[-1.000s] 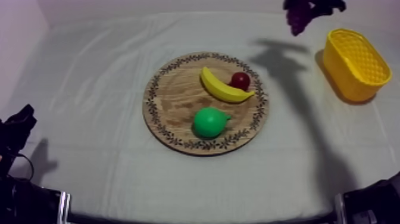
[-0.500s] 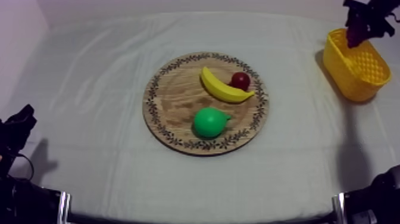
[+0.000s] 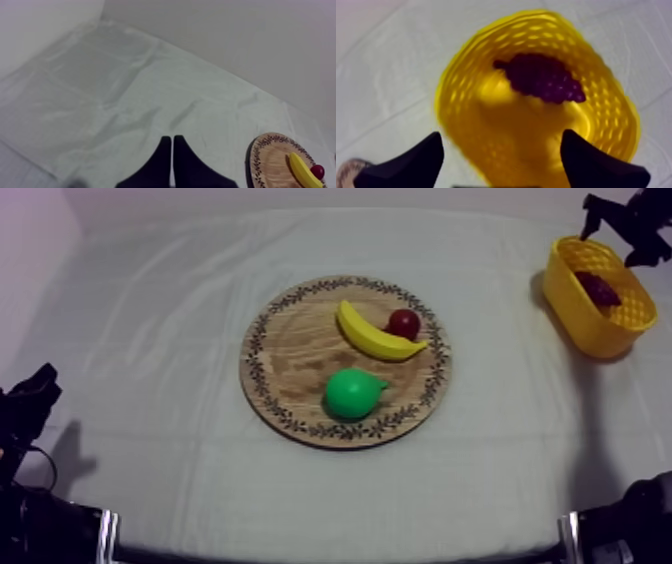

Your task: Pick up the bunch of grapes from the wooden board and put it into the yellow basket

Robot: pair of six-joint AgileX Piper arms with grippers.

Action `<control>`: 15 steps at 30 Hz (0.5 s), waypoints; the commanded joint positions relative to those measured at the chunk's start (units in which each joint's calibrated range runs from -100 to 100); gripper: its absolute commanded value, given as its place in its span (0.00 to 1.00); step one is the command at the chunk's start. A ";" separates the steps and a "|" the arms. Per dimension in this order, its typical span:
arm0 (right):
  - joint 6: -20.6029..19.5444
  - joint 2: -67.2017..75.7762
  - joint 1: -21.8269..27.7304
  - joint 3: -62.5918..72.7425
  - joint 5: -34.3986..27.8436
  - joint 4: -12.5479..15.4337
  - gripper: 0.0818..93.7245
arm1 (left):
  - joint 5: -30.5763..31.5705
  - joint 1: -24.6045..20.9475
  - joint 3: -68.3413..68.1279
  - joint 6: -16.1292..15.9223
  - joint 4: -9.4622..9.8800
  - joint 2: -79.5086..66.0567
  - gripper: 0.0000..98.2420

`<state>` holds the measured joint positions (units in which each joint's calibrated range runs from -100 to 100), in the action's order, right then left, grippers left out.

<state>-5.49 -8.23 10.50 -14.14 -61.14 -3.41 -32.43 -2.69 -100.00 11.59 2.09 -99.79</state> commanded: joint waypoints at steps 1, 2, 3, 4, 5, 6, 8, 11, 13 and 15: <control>0.57 8.10 -0.95 -5.34 0.77 0.21 0.86 | 0.01 -0.03 0.00 0.01 -0.01 0.05 0.00; 0.75 10.81 -1.47 -7.38 1.10 0.36 0.82 | 0.01 -0.03 0.00 0.01 -0.01 0.05 0.00; 0.93 13.65 -1.99 -9.45 1.42 0.54 0.78 | 0.01 -0.03 0.00 0.01 -0.01 0.05 0.00; 1.14 16.64 -2.50 -11.56 1.75 0.75 0.75 | 0.01 -0.03 0.00 0.01 -0.01 0.05 0.00; 1.32 19.72 -3.04 -13.67 2.00 0.96 0.71 | 0.01 -0.03 0.00 0.01 -0.01 0.05 0.00; 1.45 22.87 -3.58 -15.72 2.20 1.14 0.67 | 0.01 -0.03 0.00 0.01 -0.01 0.05 0.00; 1.55 29.42 -4.69 -19.62 2.54 1.46 0.55 | 0.01 -0.03 0.00 0.01 -0.01 0.05 0.00; 1.79 38.96 -6.23 -24.59 2.59 2.00 0.36 | 0.01 -0.03 0.00 0.01 -0.01 0.05 0.00; 2.44 44.08 -6.69 -26.82 1.99 2.79 0.25 | 0.01 -0.03 0.00 -0.01 -0.01 0.05 0.00; 2.95 48.57 -6.96 -28.98 2.06 3.43 0.17 | 0.01 -0.03 0.00 -0.01 -0.01 0.05 0.00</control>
<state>-2.70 30.38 3.60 -40.61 -59.23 0.00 -32.43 -2.69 -100.00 11.59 2.09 -99.79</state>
